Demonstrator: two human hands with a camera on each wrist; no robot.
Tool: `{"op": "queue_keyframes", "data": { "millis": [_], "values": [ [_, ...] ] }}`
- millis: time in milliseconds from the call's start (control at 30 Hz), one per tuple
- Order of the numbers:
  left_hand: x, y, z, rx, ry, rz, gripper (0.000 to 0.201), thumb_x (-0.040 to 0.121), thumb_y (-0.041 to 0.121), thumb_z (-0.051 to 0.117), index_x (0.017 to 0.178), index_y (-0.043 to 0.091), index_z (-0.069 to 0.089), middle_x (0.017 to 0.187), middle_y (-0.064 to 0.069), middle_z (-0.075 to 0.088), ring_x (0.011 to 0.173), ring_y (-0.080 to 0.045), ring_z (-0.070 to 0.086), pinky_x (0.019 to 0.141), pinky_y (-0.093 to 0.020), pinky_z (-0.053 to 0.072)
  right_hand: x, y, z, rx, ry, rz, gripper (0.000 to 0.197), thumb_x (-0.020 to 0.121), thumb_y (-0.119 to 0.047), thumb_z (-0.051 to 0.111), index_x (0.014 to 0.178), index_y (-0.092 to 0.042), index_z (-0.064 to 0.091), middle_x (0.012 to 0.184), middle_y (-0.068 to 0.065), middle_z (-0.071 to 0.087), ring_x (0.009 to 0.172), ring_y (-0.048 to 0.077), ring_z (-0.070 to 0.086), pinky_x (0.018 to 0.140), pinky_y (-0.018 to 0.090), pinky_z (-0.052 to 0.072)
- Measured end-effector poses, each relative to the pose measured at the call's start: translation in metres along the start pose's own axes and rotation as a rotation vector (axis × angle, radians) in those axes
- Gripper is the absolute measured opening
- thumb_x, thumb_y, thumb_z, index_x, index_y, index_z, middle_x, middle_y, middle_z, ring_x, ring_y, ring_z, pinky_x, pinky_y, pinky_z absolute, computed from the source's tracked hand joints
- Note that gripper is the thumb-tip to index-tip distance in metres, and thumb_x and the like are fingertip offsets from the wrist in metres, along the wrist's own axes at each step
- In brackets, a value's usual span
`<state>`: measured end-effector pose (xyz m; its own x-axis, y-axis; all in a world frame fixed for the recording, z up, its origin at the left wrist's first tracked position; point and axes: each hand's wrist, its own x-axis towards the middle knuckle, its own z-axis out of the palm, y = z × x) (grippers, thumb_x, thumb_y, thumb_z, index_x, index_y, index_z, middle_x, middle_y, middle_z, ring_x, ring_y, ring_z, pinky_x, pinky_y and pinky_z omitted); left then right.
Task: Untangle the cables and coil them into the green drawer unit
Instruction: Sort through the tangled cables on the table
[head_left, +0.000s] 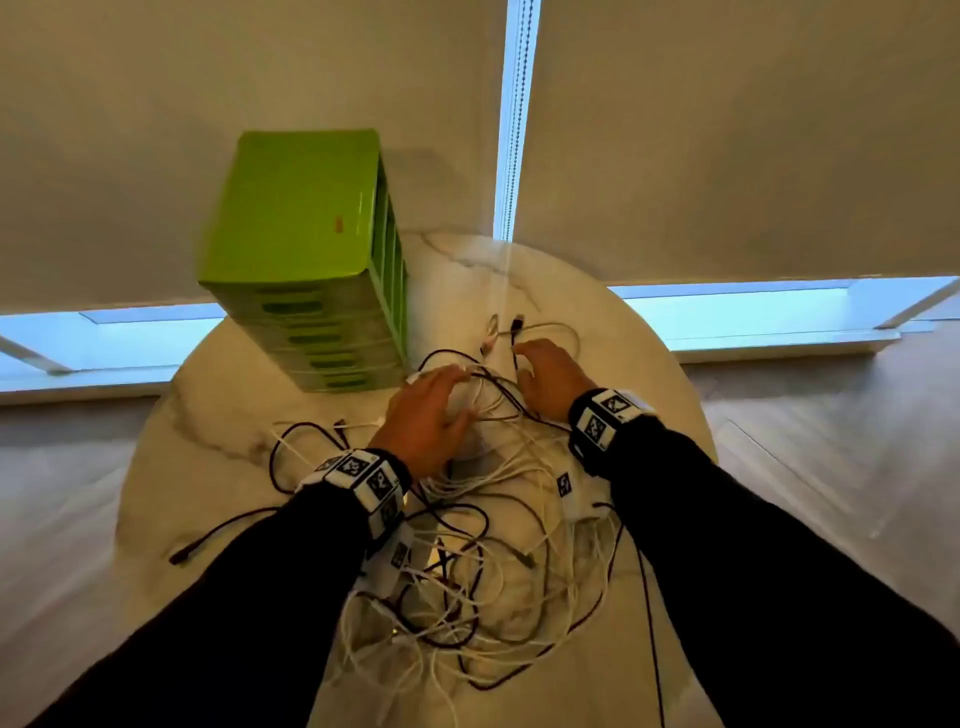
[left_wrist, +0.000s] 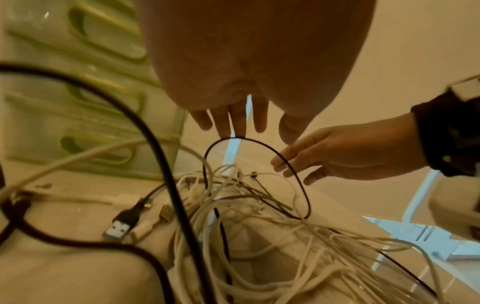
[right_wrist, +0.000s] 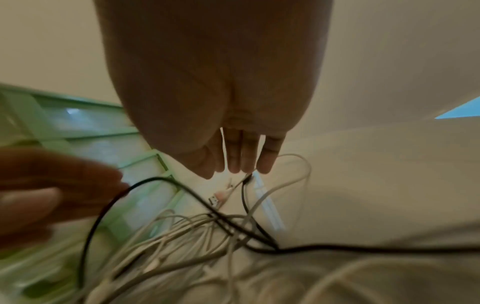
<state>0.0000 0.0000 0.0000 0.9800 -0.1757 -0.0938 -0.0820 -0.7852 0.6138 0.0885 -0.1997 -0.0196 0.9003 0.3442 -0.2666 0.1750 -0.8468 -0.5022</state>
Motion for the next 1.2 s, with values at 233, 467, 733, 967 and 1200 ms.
{"op": "queue_keyframes", "data": {
  "millis": [233,467,733,967,1200],
  "values": [
    [-0.011,-0.003,0.016,-0.032,-0.057,0.065,0.024,0.097,0.043,0.052,0.097,0.024,0.067,0.093,0.011,0.062,0.091,-0.015,0.056,0.085,-0.038,0.045,0.051,0.033,-0.003,-0.443,-0.014,0.109,0.053,0.097,-0.017,0.043,0.149,-0.020,0.037,0.152,0.008,0.039,0.140,0.029,0.036,0.116,0.046,0.021],
    [-0.010,0.005,0.013,-0.179,-0.104,0.056,0.013,0.101,0.032,0.055,0.105,0.022,0.063,0.101,0.009,0.060,0.090,-0.007,0.057,0.078,-0.027,0.049,0.030,0.032,-0.025,-0.322,-0.010,0.083,0.028,0.106,-0.025,0.036,0.124,-0.009,0.050,0.125,0.017,0.046,0.106,0.042,0.055,0.087,0.049,0.046],
    [-0.010,0.042,-0.008,-0.575,-0.014,-0.134,0.070,0.094,0.075,0.026,0.135,0.028,0.058,0.130,0.007,0.064,0.121,-0.008,0.058,0.110,-0.039,0.043,-0.082,-0.048,-0.034,0.206,0.173,-0.206,0.016,0.106,-0.041,0.041,0.101,-0.027,0.048,0.077,-0.003,0.061,0.067,0.021,0.056,0.064,0.041,0.047],
    [-0.030,0.063,-0.032,-0.949,0.202,-0.099,0.039,0.110,0.032,0.030,0.088,0.012,0.055,0.107,-0.007,0.075,0.104,-0.023,0.070,0.101,-0.048,0.052,-0.142,-0.064,0.005,0.240,0.185,-0.317,0.030,0.109,-0.037,0.034,0.084,-0.030,0.049,0.059,-0.012,0.047,0.054,0.008,0.045,0.065,0.038,0.042],
    [-0.064,0.062,-0.109,-1.195,0.465,-0.013,0.040,0.111,0.036,0.024,0.082,0.019,0.045,0.058,0.008,0.038,0.052,-0.011,0.030,0.051,-0.025,0.033,-0.167,-0.027,0.022,0.001,-0.178,-0.085,0.034,0.108,-0.045,0.023,0.080,-0.038,0.041,0.073,-0.012,0.054,0.081,0.004,0.054,0.110,0.049,0.020]
  ]
}}
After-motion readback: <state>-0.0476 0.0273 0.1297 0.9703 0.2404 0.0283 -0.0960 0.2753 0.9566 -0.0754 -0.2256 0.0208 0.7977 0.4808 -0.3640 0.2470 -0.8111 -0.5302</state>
